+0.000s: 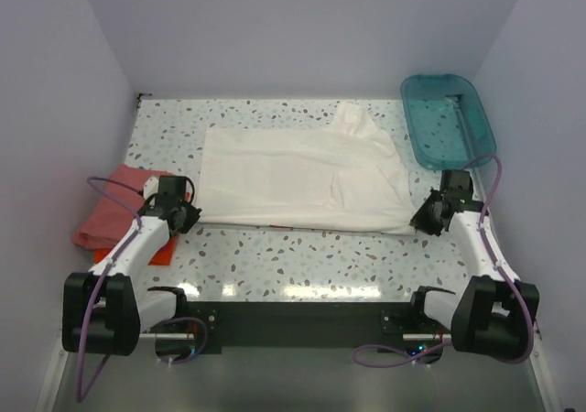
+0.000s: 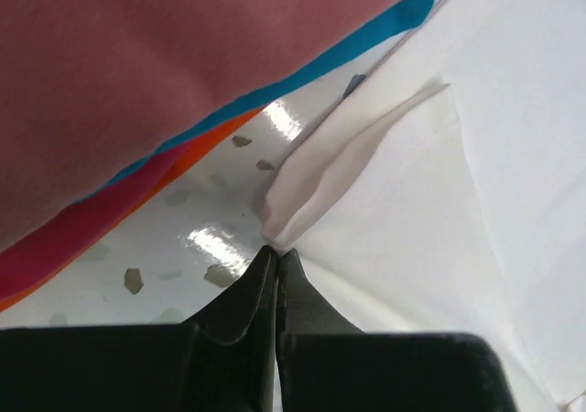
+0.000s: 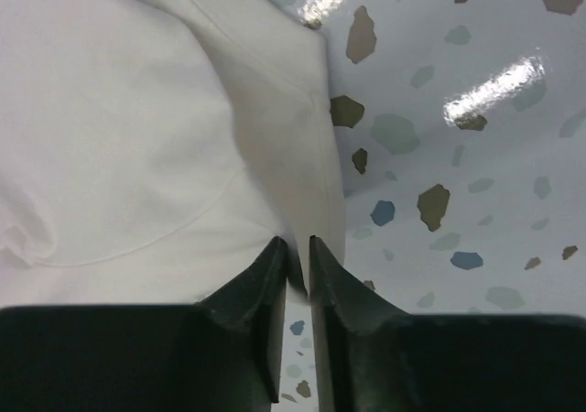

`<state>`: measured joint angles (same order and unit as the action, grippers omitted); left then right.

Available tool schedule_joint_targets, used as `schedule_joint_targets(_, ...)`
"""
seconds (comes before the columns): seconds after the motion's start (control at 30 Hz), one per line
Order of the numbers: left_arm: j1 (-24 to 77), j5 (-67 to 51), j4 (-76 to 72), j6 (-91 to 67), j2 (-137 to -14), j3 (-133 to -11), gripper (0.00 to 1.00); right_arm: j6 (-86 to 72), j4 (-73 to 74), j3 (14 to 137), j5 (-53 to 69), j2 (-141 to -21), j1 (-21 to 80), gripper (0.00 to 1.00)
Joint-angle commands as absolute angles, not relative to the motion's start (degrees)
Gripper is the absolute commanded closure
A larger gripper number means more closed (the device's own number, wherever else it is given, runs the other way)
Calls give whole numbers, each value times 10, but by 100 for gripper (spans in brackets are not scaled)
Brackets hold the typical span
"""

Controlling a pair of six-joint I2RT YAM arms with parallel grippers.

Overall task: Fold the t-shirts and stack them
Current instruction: Fold the tshirt

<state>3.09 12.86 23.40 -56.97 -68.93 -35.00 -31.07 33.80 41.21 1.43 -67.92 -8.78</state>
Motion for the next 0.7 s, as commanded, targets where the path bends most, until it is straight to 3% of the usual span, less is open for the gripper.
schedule_joint_targets(0.0,28,140,272,-567,-629,-321,100,-310,393,389,35,-616,-105,77)
schedule_joint_targets(0.1,28,125,291,-560,-583,-305,68,-323,400,381,63,-570,-105,60)
schedule_joint_targets(0.13,28,124,298,-558,-571,-303,45,-321,391,382,62,-562,-106,42)
schedule_joint_targets(0.2,28,110,298,-541,-543,-308,34,-298,393,405,54,-556,-105,31)
schedule_joint_targets(0.33,28,82,236,-508,-530,-331,33,-286,316,430,91,-600,-84,28)
schedule_joint_targets(0.4,30,65,208,-493,-564,-353,34,-287,280,471,58,-639,-24,28)
schedule_joint_targets(0.5,43,67,189,-465,-648,-414,37,-259,270,548,2,-759,52,30)
schedule_joint_targets(0.67,52,113,181,-446,-743,-488,44,-216,248,680,-11,-917,75,35)
